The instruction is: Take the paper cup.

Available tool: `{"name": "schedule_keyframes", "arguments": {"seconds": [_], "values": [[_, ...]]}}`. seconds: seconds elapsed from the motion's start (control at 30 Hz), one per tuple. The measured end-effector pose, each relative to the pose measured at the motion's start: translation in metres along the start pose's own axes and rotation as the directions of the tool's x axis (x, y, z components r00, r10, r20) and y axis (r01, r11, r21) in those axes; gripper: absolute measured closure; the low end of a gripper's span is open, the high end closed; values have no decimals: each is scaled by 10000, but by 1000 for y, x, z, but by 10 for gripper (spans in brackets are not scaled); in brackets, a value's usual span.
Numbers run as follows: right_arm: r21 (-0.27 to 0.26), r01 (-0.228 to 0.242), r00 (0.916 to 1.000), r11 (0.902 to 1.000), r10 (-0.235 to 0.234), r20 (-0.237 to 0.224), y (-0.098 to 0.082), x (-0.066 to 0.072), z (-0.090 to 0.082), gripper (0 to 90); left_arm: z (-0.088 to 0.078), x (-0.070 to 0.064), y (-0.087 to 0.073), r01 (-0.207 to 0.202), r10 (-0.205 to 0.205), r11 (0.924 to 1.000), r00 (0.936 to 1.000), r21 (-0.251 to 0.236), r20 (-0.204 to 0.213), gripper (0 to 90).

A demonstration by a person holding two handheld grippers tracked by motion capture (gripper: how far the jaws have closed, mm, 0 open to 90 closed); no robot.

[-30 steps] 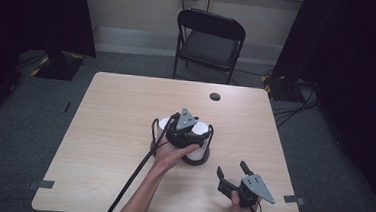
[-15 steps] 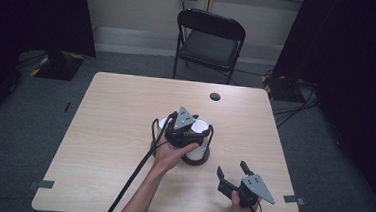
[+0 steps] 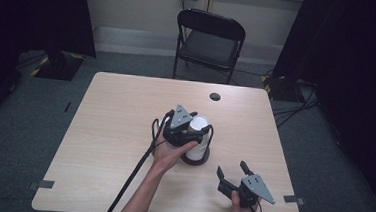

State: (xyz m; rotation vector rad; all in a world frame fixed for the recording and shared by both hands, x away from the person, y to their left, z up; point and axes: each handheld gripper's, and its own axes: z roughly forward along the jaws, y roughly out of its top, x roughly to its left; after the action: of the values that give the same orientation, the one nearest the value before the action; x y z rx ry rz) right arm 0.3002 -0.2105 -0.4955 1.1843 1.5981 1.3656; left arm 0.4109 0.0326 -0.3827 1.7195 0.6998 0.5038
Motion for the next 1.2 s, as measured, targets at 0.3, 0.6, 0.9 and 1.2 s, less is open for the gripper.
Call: {"name": "schedule_keyframes", "arguments": {"seconds": [0.3,0.6,0.9,1.2], "values": [[-5,23,10000,10000,-23,1,0,0,0,143,-6,0,5,65,-67,9994,10000,-329,-72,357],[27,-6,10000,10000,6,1,0,0,0,143,-13,1,10,201,-203,9977,9998,-643,-18,357],[36,0,10000,10000,0,9,0,0,0,143,-18,2,14,38,-43,9967,10000,-807,-57,357],[39,6,10000,10000,-6,20,0,0,0,143,-26,0,21,122,-126,9929,9999,-1184,-25,357]]}}
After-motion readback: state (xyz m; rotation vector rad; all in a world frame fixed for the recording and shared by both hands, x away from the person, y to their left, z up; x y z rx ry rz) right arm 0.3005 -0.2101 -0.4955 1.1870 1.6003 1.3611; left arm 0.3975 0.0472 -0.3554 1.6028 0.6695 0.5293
